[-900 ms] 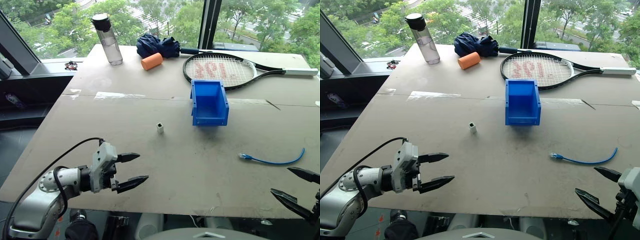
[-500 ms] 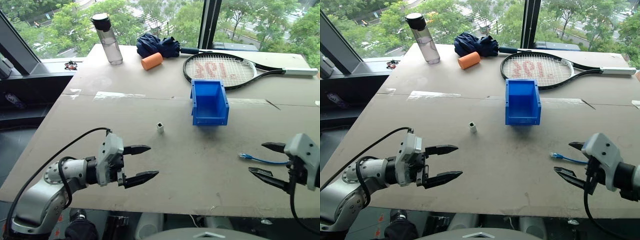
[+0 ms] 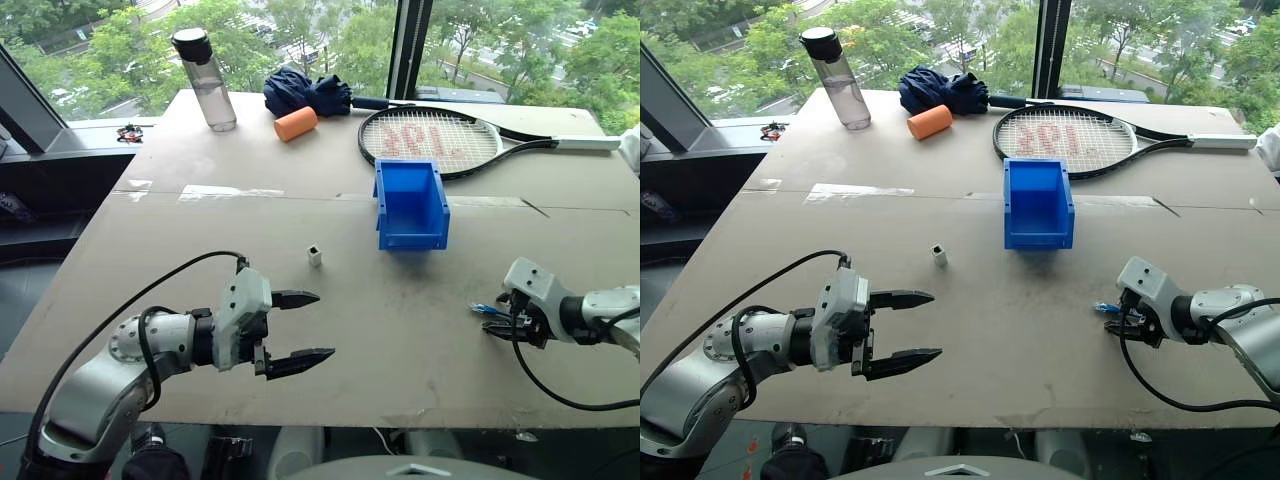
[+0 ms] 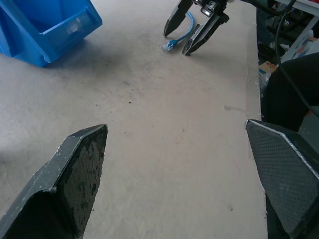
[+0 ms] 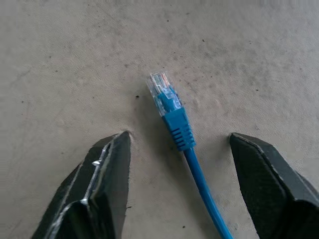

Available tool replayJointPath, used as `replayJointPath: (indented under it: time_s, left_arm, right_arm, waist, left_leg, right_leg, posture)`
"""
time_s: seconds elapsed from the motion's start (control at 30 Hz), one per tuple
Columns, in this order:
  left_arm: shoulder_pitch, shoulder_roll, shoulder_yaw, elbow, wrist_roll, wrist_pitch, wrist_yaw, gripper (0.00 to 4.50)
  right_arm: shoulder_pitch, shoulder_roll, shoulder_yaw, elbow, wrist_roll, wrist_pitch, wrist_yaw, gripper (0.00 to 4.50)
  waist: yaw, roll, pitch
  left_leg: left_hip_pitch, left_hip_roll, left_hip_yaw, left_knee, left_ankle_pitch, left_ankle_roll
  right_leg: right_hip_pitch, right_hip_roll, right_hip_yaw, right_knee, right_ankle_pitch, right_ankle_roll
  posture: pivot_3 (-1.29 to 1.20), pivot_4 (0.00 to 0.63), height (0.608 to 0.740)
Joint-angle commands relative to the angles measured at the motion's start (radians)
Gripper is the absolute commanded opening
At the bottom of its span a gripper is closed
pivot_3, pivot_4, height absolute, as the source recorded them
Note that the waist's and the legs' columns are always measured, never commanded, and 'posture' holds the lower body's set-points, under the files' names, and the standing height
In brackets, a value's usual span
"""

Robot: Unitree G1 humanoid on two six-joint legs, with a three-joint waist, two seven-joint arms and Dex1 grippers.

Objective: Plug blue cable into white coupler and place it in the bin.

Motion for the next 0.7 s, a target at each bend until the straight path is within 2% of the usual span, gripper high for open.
replayJointPath:
  time_s: [0.03,0.1,0.17,0.27,0.37,0.43,0.6,0.7]
  left_arm:
    - [0.016,0.008,0.039,-0.059,-0.027,0.006,0.022,4.50]
    - [0.007,0.006,0.035,-0.071,-0.035,0.017,0.038,4.50]
    - [-0.006,0.004,0.029,-0.076,-0.041,0.028,0.053,4.50]
    - [-0.012,0.005,0.028,-0.075,-0.040,0.036,0.064,4.50]
    - [-0.011,0.006,0.030,-0.073,-0.044,0.042,0.072,4.50]
    - [-0.014,0.007,0.031,-0.067,-0.042,0.042,0.071,4.50]
    - [-0.045,-0.002,0.003,-0.033,0.038,-0.010,0.088,4.50]
    - [-0.056,-0.015,-0.007,-0.013,0.073,-0.031,0.104,4.50]
  right_arm:
    - [-0.014,0.012,0.028,0.054,-0.074,-0.019,-0.019,1.33]
    - [-0.023,0.024,0.035,0.042,-0.083,-0.032,-0.012,0.47]
    - [-0.053,0.042,0.049,0.011,-0.091,-0.039,-0.005,0.03]
    - [-0.122,0.080,0.069,-0.050,-0.081,0.008,0.003,0.03]
    - [-0.243,0.114,0.157,-0.103,-0.108,0.057,0.038,0.03]
    - [-0.328,0.135,0.232,-0.114,-0.130,0.076,0.074,0.03]
    - [-0.578,0.252,0.441,0.007,-0.231,0.047,0.170,0.03]
    - [-0.664,0.291,0.531,0.087,-0.292,-0.030,0.247,0.03]
  waist:
    - [0.000,0.000,0.000]
    - [0.005,0.000,0.000]
    - [0.004,-0.001,0.000]
    - [-0.004,-0.002,0.000]
    - [-0.003,0.012,0.005]
    - [0.001,0.015,0.006]
    - [0.007,0.015,0.007]
    - [0.009,0.015,0.007]
  left_leg:
    - [0.000,0.001,0.000,0.001,0.000,0.000]
    - [0.000,0.001,0.000,0.002,0.000,0.000]
    - [0.000,0.001,0.000,0.003,0.000,0.000]
    - [0.000,0.001,0.000,0.002,0.000,0.000]
    - [-0.001,0.001,0.000,0.002,0.000,0.000]
    - [-0.002,0.000,0.001,0.000,0.000,0.000]
    - [-0.004,0.000,-0.001,-0.002,0.000,0.000]
    - [-0.004,0.000,0.000,-0.002,0.000,0.000]
  right_leg:
    - [0.000,0.000,0.000,0.000,0.000,0.001]
    - [0.000,0.000,0.000,0.001,0.000,0.001]
    - [0.000,0.000,0.000,0.001,0.000,0.001]
    - [0.000,0.001,0.001,0.001,0.000,0.000]
    - [-0.002,0.001,0.001,0.001,0.003,-0.004]
    - [-0.005,0.002,0.001,0.002,0.003,-0.004]
    - [-0.006,0.002,-0.001,0.001,0.003,-0.003]
    - [-0.006,0.001,-0.001,0.001,0.003,-0.004]
  posture:
    - [0.00,0.150,0.740]
    - [0.00,0.150,0.740]
    - [0.00,0.150,0.740]
    - [0.00,0.150,0.740]
    - [0.00,0.150,0.740]
    - [0.00,0.150,0.740]
    - [0.00,0.150,0.740]
    - [0.00,0.150,0.740]
